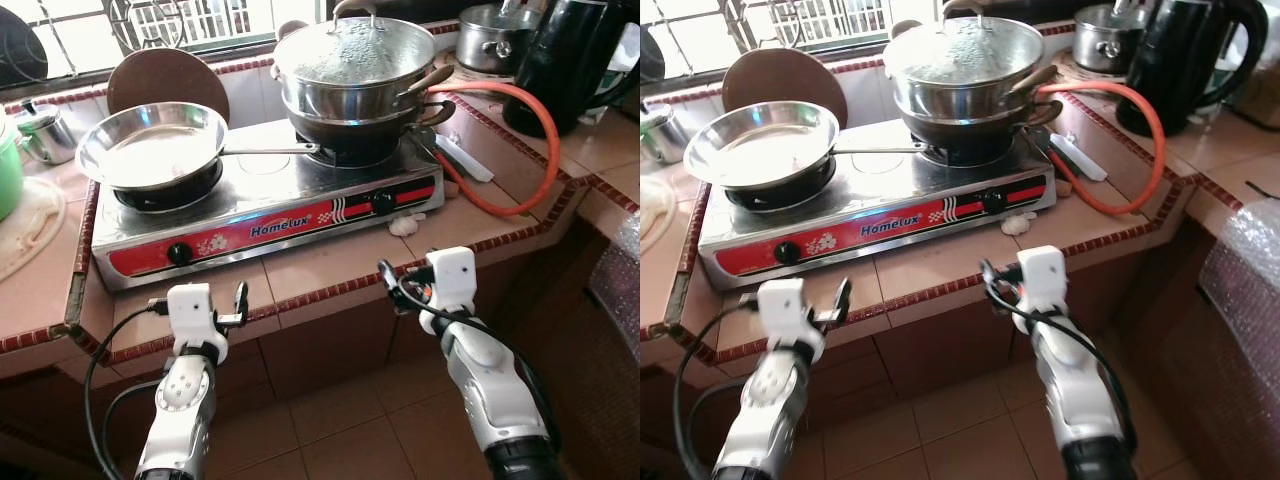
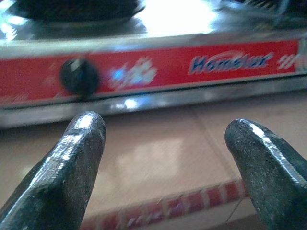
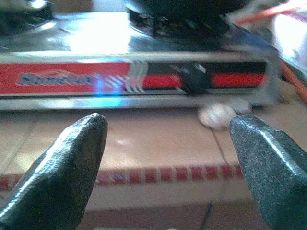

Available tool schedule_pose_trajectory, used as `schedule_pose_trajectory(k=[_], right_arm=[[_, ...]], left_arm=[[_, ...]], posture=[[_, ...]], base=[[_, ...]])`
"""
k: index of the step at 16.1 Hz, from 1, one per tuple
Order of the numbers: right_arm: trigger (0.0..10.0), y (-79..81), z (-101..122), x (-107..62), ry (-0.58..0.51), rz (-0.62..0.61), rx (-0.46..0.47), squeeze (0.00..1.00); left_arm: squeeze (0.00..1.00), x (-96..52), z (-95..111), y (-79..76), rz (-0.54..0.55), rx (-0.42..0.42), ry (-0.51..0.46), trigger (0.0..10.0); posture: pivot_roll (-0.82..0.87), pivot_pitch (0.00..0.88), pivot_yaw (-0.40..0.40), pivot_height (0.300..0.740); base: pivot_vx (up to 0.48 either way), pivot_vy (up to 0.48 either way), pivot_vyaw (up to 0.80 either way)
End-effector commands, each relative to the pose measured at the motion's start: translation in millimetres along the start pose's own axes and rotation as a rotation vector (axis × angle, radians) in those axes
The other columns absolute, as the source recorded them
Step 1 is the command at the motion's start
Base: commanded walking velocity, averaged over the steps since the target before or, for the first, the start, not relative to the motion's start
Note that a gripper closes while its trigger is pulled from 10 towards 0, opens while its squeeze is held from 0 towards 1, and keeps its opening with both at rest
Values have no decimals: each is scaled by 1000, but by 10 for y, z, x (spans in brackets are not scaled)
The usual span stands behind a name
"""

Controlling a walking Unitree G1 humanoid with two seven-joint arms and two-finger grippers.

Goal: Kitchen organization

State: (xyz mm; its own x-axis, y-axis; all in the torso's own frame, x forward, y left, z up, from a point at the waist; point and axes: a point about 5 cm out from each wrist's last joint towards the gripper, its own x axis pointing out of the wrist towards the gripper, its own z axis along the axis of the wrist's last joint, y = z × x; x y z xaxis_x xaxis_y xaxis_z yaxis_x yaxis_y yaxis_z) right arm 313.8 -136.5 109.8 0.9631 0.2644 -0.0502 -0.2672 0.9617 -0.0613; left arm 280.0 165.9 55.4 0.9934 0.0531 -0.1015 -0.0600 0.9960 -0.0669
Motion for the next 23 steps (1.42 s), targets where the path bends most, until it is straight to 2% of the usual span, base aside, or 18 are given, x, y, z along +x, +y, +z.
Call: schedule_pose_trajectory(k=[1,4,9,11,20,23], right_arm=[[10000,22,-9,27,4,15,2,0],[10000,23,-15,50,2,16,11,0],[10000,76,-94,-3,5,19,11,0],[10000,119,-81,8,-5,39,-7,0],[10000,94,-90,-6,-12,21,-3,0],[10000,87,-99,-22,-10,20,-3,0]], left_arm=[[0,-5,76,58,26,22,-33,10000],[0,-21,105,79,34,49,-37,10000],[0,-40,152,161,67,99,-45,10000],[0,-46,147,156,61,102,-40,10000],[0,-7,148,81,25,102,-28,10000],[0,-28,114,79,30,90,-19,10000]], posture=[[-144,27,34,740],[-137,29,41,740],[-134,34,62,740],[-133,31,67,740],[-158,24,82,740],[-159,26,80,740]], base=[[0,0,0],[0,0,0],[0,0,0],[0,0,800],[0,0,793],[0,0,0]])
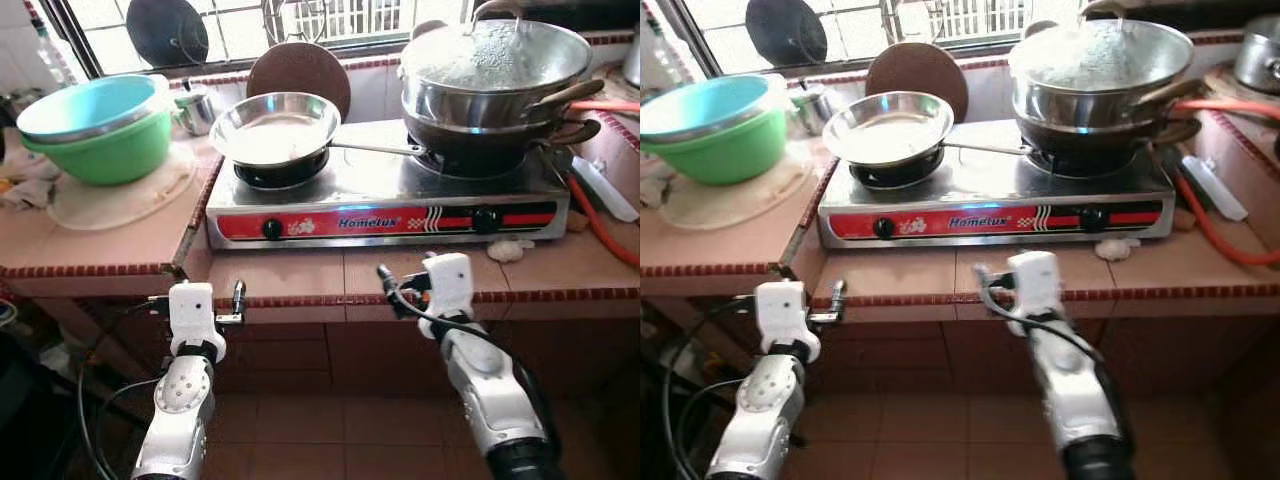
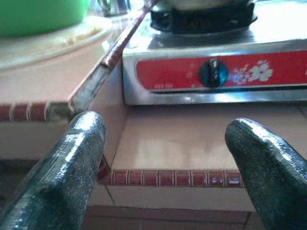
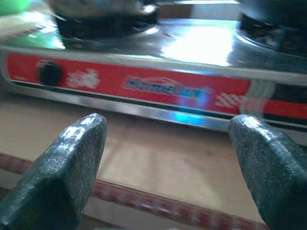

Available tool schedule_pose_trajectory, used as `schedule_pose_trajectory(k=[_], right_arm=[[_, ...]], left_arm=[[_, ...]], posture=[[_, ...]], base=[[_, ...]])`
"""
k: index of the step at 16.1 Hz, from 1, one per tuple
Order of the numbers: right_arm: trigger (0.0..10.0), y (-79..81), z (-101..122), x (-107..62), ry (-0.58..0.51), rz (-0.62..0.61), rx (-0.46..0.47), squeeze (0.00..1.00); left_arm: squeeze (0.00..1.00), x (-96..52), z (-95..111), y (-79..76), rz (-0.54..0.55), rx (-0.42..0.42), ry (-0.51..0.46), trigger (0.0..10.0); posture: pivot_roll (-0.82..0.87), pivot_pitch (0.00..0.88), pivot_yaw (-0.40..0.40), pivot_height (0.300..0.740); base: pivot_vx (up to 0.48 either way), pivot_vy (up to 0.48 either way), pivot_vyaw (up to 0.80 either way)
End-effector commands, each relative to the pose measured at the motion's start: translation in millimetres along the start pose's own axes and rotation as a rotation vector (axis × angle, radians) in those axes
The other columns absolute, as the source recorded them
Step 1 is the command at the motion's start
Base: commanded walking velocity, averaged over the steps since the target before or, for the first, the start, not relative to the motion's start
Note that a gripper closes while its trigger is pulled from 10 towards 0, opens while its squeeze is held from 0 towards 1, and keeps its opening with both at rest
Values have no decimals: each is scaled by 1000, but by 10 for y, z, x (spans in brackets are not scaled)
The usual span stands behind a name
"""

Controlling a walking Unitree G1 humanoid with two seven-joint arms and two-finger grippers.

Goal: Kitchen organization

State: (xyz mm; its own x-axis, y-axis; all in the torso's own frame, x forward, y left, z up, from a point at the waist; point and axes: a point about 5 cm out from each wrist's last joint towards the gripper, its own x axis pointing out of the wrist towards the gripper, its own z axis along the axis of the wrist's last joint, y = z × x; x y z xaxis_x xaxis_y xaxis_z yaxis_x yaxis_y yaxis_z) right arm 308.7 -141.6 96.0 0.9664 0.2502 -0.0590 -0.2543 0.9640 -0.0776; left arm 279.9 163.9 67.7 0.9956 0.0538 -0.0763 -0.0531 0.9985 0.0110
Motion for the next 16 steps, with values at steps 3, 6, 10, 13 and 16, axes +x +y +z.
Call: schedule_pose_trajectory(k=[3,6,10,13,16], right_arm=[[10000,126,64,32,-21,66,-14,0],[10000,110,100,63,-20,107,-42,0],[10000,134,153,129,-21,159,-65,0],[10000,179,176,160,-24,191,-74,0],[10000,188,154,135,-20,190,-69,0]], left_arm=[[0,-36,-60,97,49,-5,20,10000],[0,-50,-69,82,87,-30,12,10000],[0,-86,-88,91,128,-49,4,10000],[0,-130,-118,92,150,-58,4,10000],[0,-113,-107,87,142,-52,3,10000]], posture=[[-152,31,51,740],[-125,28,-9,740],[-95,27,-49,740],[-90,29,-54,740],[-98,33,-46,740]], base=[[0,0,0],[0,0,0],[0,0,0],[0,0,0],[0,0,0]])
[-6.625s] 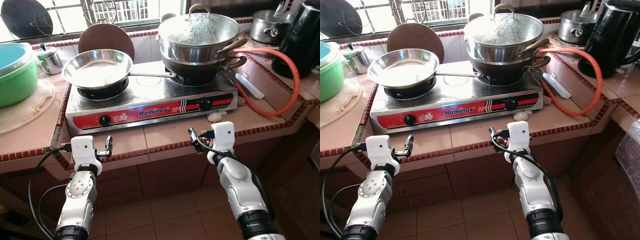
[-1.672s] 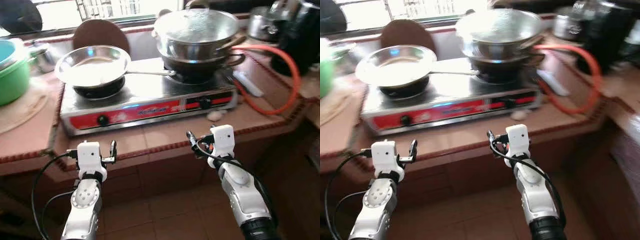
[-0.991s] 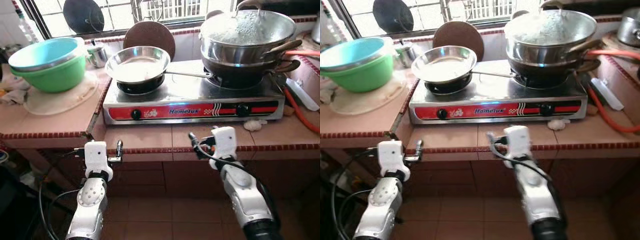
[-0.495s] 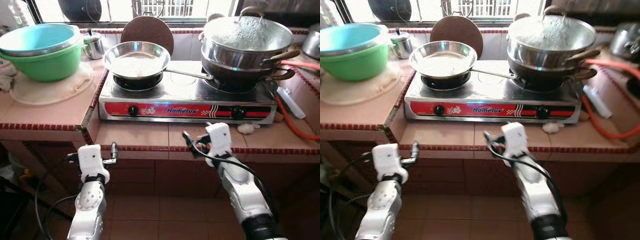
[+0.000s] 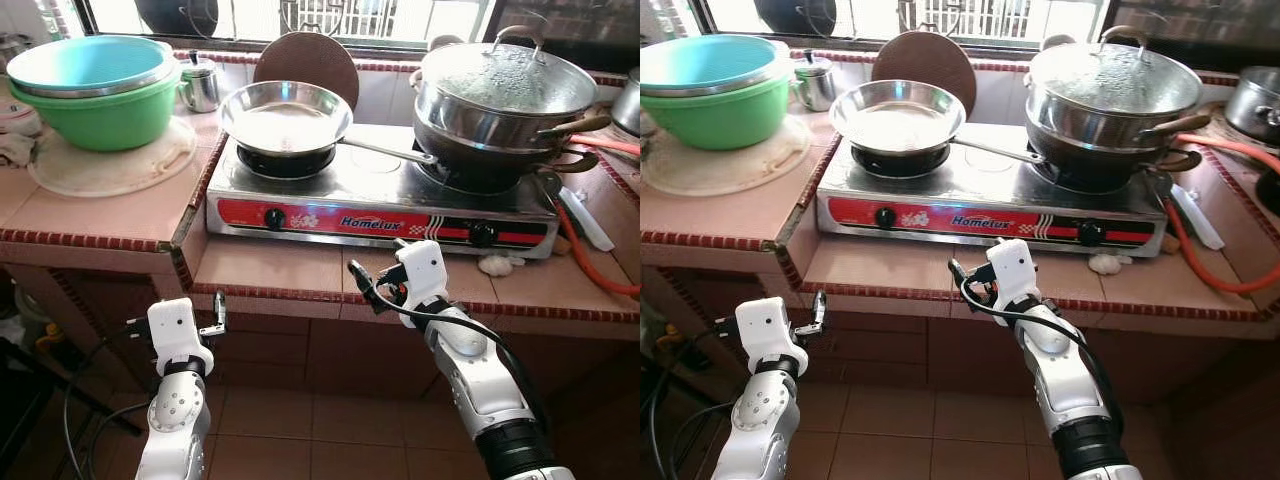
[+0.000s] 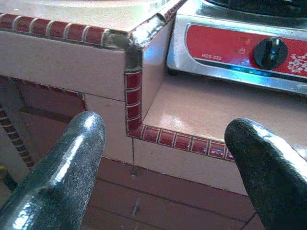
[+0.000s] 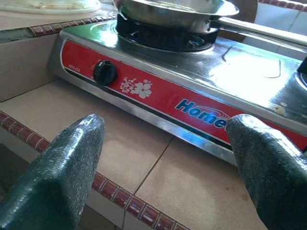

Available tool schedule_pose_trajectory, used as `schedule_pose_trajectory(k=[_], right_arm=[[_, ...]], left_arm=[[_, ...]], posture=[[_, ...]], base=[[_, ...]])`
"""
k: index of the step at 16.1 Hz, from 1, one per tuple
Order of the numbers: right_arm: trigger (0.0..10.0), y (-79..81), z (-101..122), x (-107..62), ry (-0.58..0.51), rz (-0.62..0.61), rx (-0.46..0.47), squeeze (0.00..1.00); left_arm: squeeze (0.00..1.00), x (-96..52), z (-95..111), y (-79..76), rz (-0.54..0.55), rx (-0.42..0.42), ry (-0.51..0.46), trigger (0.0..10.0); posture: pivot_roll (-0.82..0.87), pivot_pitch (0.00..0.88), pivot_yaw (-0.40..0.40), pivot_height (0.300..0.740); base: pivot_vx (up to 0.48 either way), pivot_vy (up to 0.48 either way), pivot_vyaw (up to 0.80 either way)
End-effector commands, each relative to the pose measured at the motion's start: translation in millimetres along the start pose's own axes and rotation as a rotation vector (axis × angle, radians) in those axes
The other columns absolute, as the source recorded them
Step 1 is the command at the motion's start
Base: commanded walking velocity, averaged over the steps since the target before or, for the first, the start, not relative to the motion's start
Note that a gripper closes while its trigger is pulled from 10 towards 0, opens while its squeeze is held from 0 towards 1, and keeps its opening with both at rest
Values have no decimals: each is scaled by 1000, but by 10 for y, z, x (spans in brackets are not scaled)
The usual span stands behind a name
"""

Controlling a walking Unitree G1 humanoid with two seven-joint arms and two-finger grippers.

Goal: Kitchen organization

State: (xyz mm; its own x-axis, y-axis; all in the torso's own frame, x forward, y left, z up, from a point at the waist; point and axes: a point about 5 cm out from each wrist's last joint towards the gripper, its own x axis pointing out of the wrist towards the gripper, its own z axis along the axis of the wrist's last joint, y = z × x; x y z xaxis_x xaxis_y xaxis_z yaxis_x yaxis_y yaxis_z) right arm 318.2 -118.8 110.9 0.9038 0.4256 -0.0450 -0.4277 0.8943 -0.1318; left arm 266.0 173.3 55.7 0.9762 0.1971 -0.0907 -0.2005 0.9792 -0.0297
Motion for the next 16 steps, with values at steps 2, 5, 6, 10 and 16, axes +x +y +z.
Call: schedule_pose_trajectory(k=[2,5,6,10,16], right_arm=[[10000,-15,-31,-25,14,-19,10,0],[10000,-20,-42,-37,10,-40,27,0],[10000,-12,-58,-49,12,-48,34,0],[10000,-13,-71,-71,14,-52,40,0],[10000,-37,-63,-47,41,-31,5,0]], left_arm=[[0,33,45,-17,-13,6,-14,10000],[0,47,61,-14,-26,14,-17,10000],[0,54,66,-5,-29,19,-17,10000],[0,36,60,-20,-32,21,-14,10000],[0,-50,-11,-74,-28,-5,-4,10000]], posture=[[-105,33,-32,740],[-114,35,-13,740],[-115,36,-10,740],[-109,43,-10,740],[-122,21,-88,740]], base=[[0,0,0],[0,0,0],[0,0,0],[0,0,0],[0,0,0]])
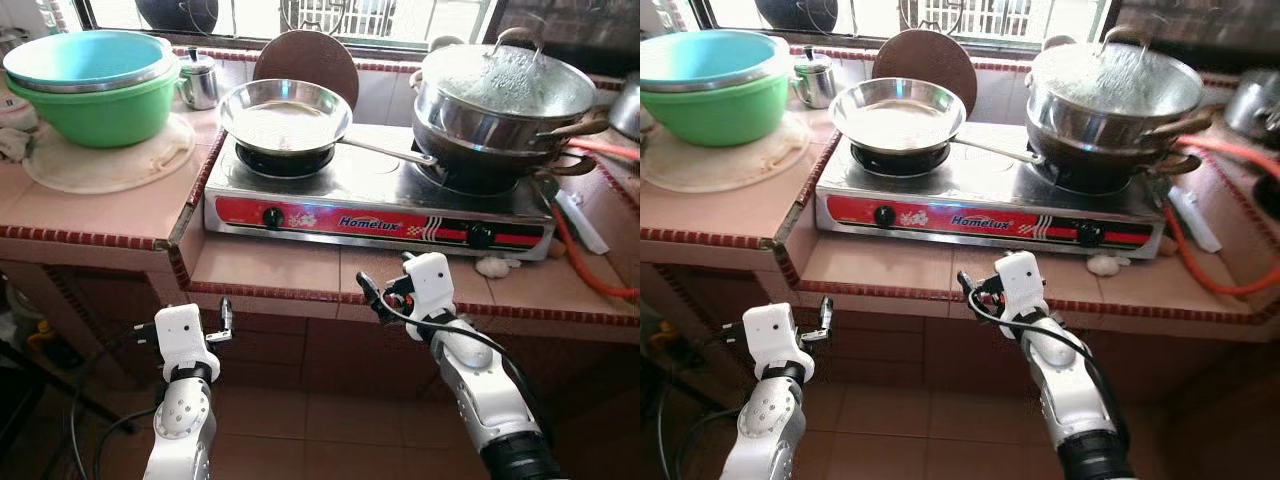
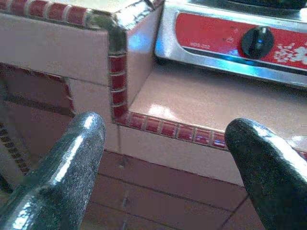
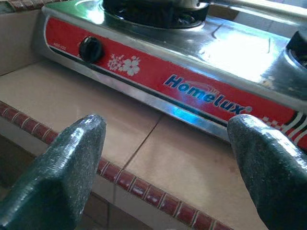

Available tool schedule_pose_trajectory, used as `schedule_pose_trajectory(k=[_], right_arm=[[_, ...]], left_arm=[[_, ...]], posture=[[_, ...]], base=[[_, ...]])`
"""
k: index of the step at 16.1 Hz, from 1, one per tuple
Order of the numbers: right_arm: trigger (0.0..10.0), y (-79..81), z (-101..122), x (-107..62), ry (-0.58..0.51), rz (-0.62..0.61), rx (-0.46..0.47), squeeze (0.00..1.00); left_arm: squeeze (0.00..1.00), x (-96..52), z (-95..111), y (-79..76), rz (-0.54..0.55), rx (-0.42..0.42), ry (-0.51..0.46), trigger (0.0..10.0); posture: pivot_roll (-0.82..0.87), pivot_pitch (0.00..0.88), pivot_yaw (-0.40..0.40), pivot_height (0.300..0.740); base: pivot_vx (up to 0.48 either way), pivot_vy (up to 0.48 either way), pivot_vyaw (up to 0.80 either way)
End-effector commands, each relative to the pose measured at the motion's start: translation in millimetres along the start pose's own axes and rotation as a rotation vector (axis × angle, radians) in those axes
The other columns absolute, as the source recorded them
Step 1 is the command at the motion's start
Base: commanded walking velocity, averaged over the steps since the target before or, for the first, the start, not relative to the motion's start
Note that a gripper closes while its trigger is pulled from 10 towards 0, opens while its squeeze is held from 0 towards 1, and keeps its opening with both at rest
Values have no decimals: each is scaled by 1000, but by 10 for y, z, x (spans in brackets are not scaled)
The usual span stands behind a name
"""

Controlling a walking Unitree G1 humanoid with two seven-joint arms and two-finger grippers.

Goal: Kitchen organization

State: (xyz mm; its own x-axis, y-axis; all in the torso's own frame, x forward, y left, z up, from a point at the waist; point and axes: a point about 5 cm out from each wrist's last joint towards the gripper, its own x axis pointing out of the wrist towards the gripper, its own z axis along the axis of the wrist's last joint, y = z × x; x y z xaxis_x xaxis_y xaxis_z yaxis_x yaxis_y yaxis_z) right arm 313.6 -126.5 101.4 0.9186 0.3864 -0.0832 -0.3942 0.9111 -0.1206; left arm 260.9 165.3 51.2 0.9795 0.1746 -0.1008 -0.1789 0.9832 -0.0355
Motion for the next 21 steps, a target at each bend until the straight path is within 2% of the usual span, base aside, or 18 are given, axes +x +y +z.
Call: schedule_pose_trajectory(k=[1,3,5,6,7,10,11,12,15,18,21], right_arm=[[10000,21,76,76,-13,24,-24,0],[10000,29,75,132,-15,14,-28,0],[10000,78,102,175,-20,17,3,0],[10000,110,94,186,-18,40,-6,0],[10000,139,51,193,-6,59,-21,0],[10000,123,62,215,-28,19,-11,0],[10000,108,56,216,-28,5,-3,0],[10000,59,62,209,-31,-30,15,0],[10000,81,107,198,-53,-13,-11,0],[10000,-49,96,154,-48,-72,-18,0],[10000,-23,118,131,-50,-38,-34,0]], left_arm=[[0,55,50,-23,-22,16,-19,10000],[0,111,97,38,11,-1,-30,10000],[0,116,157,171,67,14,-56,10000],[0,117,163,227,93,12,-58,10000],[0,118,138,263,109,14,-50,10000],[0,135,138,297,92,35,-51,10000],[0,145,124,288,86,34,-46,10000],[0,176,135,209,52,35,-46,10000],[0,184,110,96,16,24,-37,10000],[0,188,83,-130,-54,3,-32,10000],[0,204,73,-68,-18,-4,-35,10000]], posture=[[-112,7,-79,740],[-85,0,-81,740],[-47,7,-92,740],[-24,38,-89,740],[-17,23,-88,740],[-54,0,-48,740],[-59,0,-42,740],[-68,0,-46,740],[-119,0,-39,740],[-151,0,-56,740],[-139,0,-77,740]], base=[[0,0,0],[0,0,0],[0,0,0],[0,0,0],[0,0,0],[0,0,0],[0,0,0],[0,0,0],[0,0,0],[0,0,0],[0,0,0]])
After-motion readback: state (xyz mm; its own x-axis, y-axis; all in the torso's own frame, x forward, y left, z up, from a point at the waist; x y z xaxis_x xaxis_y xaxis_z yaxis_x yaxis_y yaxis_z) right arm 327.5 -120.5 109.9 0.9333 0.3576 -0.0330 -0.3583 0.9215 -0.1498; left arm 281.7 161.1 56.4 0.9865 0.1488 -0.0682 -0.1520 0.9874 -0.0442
